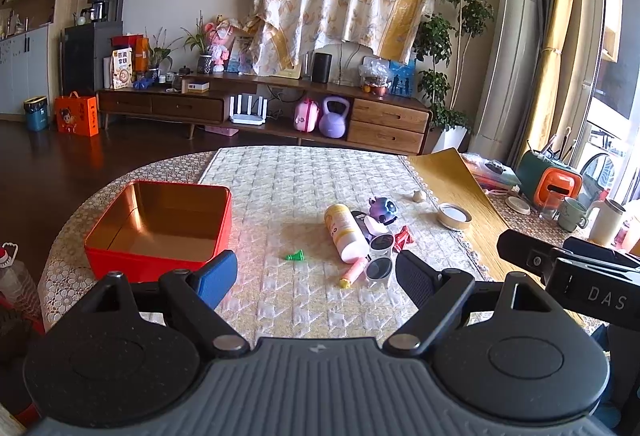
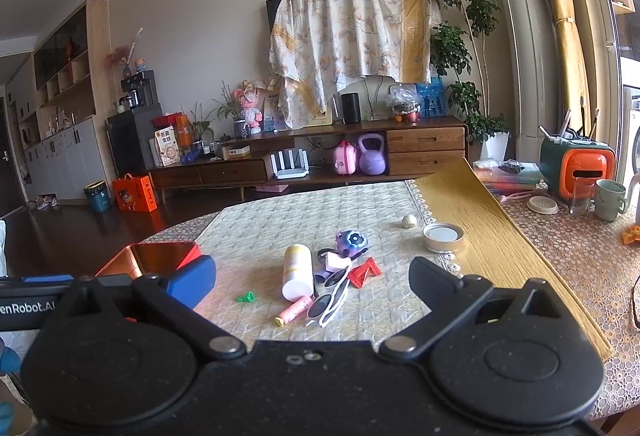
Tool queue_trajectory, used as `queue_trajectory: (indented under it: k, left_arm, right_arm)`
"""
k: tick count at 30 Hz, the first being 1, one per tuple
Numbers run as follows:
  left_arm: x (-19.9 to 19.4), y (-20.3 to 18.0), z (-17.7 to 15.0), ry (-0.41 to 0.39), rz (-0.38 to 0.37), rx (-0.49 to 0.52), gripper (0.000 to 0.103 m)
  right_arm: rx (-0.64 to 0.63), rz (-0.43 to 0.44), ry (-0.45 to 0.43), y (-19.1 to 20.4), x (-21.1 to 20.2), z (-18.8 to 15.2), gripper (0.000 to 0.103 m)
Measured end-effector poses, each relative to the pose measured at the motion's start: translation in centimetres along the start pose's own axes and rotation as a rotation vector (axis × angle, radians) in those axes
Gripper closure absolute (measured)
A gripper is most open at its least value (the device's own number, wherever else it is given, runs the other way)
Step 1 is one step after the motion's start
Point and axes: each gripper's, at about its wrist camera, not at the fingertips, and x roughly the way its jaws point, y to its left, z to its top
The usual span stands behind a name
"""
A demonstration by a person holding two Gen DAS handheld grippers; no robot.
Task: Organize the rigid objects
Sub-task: 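Move the left tool toward the white bottle while the right tool approaches the round silver tin, then close the left tool on the white bottle while the right tool grasps the silver tin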
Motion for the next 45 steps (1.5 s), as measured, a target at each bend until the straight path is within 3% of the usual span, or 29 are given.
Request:
queue_trajectory:
  k: [20,32,45]
  left_arm:
    - [3.9,-0.9,1.0,0.023,0.010,0.027,0.016]
    - [10.4,-2.2,2.1,0.087,-0.005,0.071,0.016]
    - [19.3,-3.2,3.4,0.191,-0.022,0.069,0.016]
  right_arm:
    - [-0.029,-0.002,0.018,-1.6,2.3,0.9,0.000]
    - [-0.048,-0.056,0.045,-5.4,6.6,2.1,0.000]
    - [-0.086,-0.118,0.125,-10.5,14.7,2.9,0.000]
